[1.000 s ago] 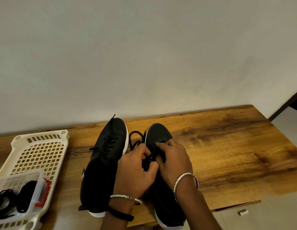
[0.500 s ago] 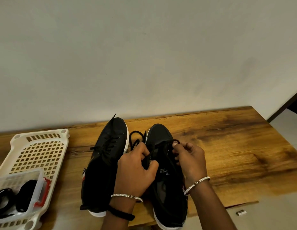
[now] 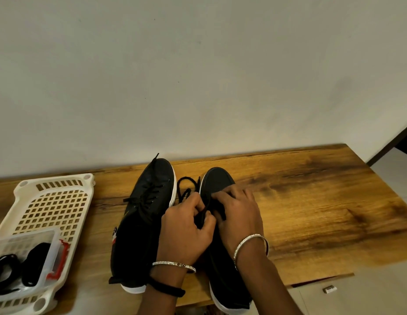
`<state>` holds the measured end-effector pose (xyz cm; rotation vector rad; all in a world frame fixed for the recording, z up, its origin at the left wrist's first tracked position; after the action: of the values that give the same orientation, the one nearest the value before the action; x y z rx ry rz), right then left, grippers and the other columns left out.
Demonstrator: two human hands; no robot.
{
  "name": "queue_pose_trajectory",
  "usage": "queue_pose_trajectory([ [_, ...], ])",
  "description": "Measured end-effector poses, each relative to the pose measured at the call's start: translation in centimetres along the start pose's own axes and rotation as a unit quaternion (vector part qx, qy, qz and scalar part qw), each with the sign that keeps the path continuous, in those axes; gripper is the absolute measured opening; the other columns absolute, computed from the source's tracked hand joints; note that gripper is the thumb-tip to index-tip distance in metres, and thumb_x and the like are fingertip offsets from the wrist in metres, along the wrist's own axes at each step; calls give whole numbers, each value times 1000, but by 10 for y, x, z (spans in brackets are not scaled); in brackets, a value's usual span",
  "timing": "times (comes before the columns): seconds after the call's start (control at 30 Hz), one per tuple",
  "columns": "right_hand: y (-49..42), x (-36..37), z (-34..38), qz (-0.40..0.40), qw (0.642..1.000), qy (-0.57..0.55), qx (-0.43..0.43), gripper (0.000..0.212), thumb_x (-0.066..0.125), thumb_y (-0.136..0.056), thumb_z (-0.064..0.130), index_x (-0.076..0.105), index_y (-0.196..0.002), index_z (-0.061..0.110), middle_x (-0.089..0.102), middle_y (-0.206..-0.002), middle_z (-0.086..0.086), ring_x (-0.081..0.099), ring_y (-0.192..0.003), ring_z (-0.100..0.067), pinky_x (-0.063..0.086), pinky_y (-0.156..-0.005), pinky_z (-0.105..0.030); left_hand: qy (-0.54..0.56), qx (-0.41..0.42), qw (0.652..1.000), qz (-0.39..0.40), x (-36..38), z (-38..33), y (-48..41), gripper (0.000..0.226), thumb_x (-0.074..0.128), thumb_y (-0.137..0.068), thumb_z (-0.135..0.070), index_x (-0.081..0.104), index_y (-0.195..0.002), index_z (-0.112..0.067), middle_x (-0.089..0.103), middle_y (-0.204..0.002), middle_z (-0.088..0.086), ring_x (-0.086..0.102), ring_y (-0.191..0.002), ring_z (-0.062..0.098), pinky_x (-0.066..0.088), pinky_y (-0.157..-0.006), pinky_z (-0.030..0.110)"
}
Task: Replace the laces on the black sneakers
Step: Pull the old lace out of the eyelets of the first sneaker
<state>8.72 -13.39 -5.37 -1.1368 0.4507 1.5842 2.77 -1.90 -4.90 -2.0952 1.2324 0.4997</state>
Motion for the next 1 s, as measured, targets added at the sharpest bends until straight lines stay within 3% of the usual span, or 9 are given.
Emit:
queue_pose_trajectory([
  [0.17,0,0,1,13,1000,-11,-4,10,73,-86,23,77,-95,25,63,-99,7,50,-100,-20,48,-80,-38,2,-5,1000,-4,-1,1,0,18,64,-78,-28,48,-70,-24,45,-50,-4,47,-43,15,45,-43,37],
  [0.3,1,-6,-10,-84,970,-197,112,11,68,-87,19,64,-78,24,63,-79,13,57,-79,-10,43,-66,-25,-8,-13,1000,-17,0,0,0,23,68,-78,-21,47,-67,-22,42,-48,-4,44,-42,15,41,-41,32],
  [0.47,3,-10,-44,-137,741,-512,412,17,61,-92,16,65,-75,17,72,-80,-5,66,-66,-16,47,-57,-30,1,-37,999,-20,2,1,1,27,71,-78,-15,47,-65,-22,42,-48,-4,42,-42,14,37,-42,25],
  [0.5,5,-10,-49,-124,731,-505,442,16,60,-93,17,65,-77,16,72,-81,-5,66,-67,-18,46,-56,-29,2,-38,999,-21,3,2,1,27,71,-78,-15,48,-65,-22,43,-48,-3,43,-42,15,37,-42,25],
  [0.57,5,-14,-55,-118,819,-375,419,4,62,-91,21,65,-91,19,70,-96,-3,67,-83,-21,49,-65,-33,4,-37,999,-22,3,2,0,26,71,-77,-15,49,-65,-22,44,-48,-3,45,-43,17,39,-42,26],
  [0.63,2,-22,-46,-124,916,-235,302,30,69,-84,21,63,-113,25,57,-117,6,60,-96,-18,51,-79,-37,2,-33,999,-21,3,1,-1,27,71,-77,-14,48,-65,-22,44,-48,-3,45,-43,17,39,-42,27],
  [0.7,-3,-25,-28,-109,964,-186,157,41,71,-80,21,63,-120,28,50,-118,10,53,-100,-14,49,-83,-34,-3,-30,999,-19,3,0,-1,27,71,-77,-16,48,-66,-23,45,-48,-3,45,-43,17,41,-42,30],
  [0.83,1,-5,-7,-23,999,-36,-10,23,77,-80,24,74,-102,27,60,-106,7,48,-103,-19,48,-83,-35,-7,-29,999,-17,3,2,-1,25,71,-77,-17,48,-66,-23,46,-49,-1,46,-43,17,44,-42,35],
  [1.0,-1,4,-13,0,993,-113,32,5,76,-84,23,73,-84,26,67,-90,12,55,-99,-18,42,-81,-24,-11,-32,999,-22,3,0,-1,25,71,-77,-17,49,-66,-22,44,-48,-2,45,-42,17,40,-41,31],
])
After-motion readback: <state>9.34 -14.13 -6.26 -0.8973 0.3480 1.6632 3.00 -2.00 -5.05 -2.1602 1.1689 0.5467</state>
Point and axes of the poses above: each hand's wrist, its own y-axis away from the middle knuckle, its own x-axis out of the palm, z = x × y, the point moved 3 cm from there along -y, towards the middle knuckle
